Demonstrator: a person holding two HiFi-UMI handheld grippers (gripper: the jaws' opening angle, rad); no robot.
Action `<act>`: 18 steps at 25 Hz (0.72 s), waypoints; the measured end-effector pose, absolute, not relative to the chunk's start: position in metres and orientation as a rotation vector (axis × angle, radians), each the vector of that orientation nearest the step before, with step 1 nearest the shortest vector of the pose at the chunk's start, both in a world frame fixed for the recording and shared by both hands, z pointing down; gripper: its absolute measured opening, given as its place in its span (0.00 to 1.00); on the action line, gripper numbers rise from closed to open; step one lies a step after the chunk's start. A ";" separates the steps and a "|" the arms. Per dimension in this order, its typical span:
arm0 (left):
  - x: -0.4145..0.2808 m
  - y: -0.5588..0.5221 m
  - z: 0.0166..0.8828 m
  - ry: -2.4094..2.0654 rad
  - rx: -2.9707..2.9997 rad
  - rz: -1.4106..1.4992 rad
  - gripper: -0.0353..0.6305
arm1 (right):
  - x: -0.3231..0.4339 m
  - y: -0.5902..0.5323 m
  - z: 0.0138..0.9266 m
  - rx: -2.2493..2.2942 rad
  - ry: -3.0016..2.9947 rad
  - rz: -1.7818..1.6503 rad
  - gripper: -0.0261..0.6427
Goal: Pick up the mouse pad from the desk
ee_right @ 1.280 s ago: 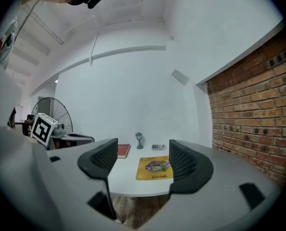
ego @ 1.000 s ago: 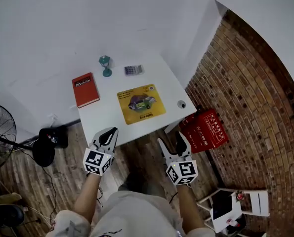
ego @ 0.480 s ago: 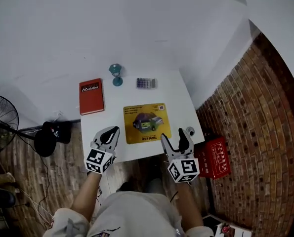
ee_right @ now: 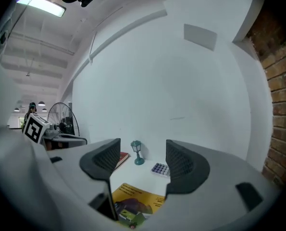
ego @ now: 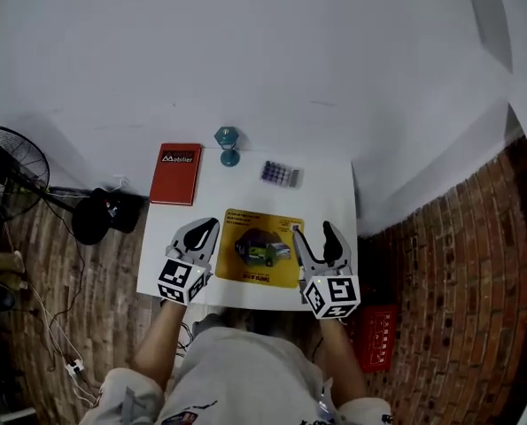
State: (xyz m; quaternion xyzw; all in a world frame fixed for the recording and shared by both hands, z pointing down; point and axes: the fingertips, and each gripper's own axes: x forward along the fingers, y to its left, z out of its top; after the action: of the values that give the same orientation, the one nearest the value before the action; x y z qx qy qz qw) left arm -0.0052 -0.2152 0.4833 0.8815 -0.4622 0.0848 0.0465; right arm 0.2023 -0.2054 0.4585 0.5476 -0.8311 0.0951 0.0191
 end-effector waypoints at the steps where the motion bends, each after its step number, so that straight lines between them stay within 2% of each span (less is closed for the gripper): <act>1: -0.004 -0.218 0.485 -1.424 2.677 0.274 0.10 | 0.203 -0.212 0.461 1.678 -2.588 0.305 0.47; 18: -0.004 -0.266 0.494 -1.368 2.686 0.285 0.10 | 0.199 -0.250 0.485 1.662 -2.521 0.397 0.49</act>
State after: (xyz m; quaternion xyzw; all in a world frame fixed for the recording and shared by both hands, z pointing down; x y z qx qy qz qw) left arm -0.0044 -0.2664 0.4942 0.8857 -0.4510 0.0941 0.0572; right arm 0.1990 -0.2504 0.4848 0.5450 -0.8269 0.1303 0.0479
